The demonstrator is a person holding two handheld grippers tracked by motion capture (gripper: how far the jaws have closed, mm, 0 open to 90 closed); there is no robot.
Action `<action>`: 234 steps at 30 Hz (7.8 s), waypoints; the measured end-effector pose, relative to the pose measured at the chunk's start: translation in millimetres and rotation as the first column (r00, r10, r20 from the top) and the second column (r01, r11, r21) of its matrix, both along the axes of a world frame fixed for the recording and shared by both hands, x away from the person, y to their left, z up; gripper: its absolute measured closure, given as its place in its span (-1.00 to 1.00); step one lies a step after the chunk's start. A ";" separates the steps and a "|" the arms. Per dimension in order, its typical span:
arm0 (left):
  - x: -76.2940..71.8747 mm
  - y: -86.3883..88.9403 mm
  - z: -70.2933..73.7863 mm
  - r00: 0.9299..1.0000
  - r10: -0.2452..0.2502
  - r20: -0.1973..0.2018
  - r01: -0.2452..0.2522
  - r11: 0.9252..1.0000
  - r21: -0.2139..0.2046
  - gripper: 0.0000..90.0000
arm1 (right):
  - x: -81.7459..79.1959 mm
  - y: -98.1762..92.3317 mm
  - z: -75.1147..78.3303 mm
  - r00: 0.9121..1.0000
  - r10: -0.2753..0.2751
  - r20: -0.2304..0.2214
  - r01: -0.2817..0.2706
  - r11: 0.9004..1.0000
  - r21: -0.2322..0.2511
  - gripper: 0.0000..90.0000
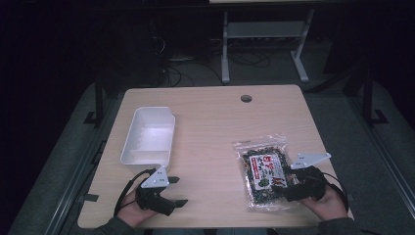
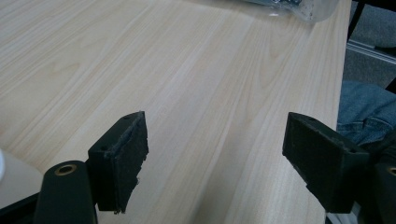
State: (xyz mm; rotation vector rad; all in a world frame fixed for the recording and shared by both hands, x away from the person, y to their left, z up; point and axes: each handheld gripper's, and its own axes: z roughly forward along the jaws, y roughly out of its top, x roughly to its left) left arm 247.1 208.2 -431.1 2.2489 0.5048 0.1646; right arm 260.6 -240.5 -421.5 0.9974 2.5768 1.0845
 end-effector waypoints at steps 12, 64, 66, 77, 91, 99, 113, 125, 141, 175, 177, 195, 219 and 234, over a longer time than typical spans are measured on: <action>0.6 -7.5 1.0 1.000 -0.011 0.002 0.011 1.000 -0.004 -0.50 | 7.1 -4.2 4.2 1.000 -0.010 -0.012 0.010 1.000 0.008 -0.60; 7.5 -111.0 7.4 0.983 -0.183 -0.013 0.183 0.983 0.013 -0.49 | 163.8 -56.5 26.3 0.979 -0.105 -0.172 0.102 0.994 -0.025 -0.43; 7.4 -111.4 6.9 0.983 -0.181 -0.013 0.181 0.983 0.014 -0.50 | 169.6 -56.2 20.1 0.974 -0.118 -0.191 0.114 0.993 -0.032 -0.34; 9.2 -106.7 8.5 0.986 -0.169 -0.005 0.169 0.986 0.006 -0.49 | 191.7 -52.8 -7.7 0.948 -0.201 -0.247 0.194 0.980 -0.055 0.03; 10.9 -100.2 6.1 0.988 -0.155 -0.011 0.155 0.988 0.008 -0.50 | 203.5 -51.7 -28.5 0.935 -0.177 -0.307 0.176 0.984 -0.031 0.43; 14.8 -95.1 4.1 0.993 -0.119 -0.009 0.119 0.993 -0.004 -0.49 | 202.7 -52.5 -30.1 0.944 -0.152 -0.293 0.148 0.988 -0.035 0.82; 29.1 -96.8 0.0 0.998 -0.057 -0.036 0.055 0.997 -0.045 -0.49 | 185.0 -59.7 -2.6 0.972 -0.101 -0.210 0.104 0.995 0.005 1.00; 42.1 -123.4 -2.6 0.994 -0.073 -0.080 0.066 0.994 -0.086 -0.46 | 152.3 -70.7 42.3 0.994 -0.069 -0.081 0.077 0.992 0.104 1.00; 61.8 -161.4 -19.8 0.973 -0.089 -0.213 0.058 0.987 -0.147 -0.46 | 115.7 -71.2 89.3 0.999 -0.016 0.044 0.008 0.985 0.175 1.00; 67.5 -151.4 4.7 0.960 -0.202 -0.194 0.142 0.947 -0.287 0.65 | 87.9 -71.2 116.8 0.991 0.052 0.125 -0.090 0.945 0.316 0.65; 67.2 -149.5 5.6 0.963 -0.201 -0.181 0.146 0.950 -0.277 0.67 | 88.4 -71.5 115.0 0.992 0.054 0.114 -0.089 0.942 0.325 0.57; 65.4 -142.3 10.7 0.967 -0.212 -0.144 0.170 0.950 -0.261 0.67 | 93.9 -45.4 61.7 0.978 0.203 -0.053 -0.172 0.918 0.358 -0.14; 71.5 -129.6 15.6 0.982 -0.142 -0.124 0.108 0.963 -0.246 0.52 | 85.9 -30.1 44.5 0.914 0.397 -0.082 -0.315 0.823 0.472 0.63; 69.3 -117.6 21.1 0.992 -0.093 -0.085 0.076 0.980 -0.186 0.17 | 76.5 -41.4 58.0 0.970 0.244 -0.009 -0.213 0.864 0.456 0.65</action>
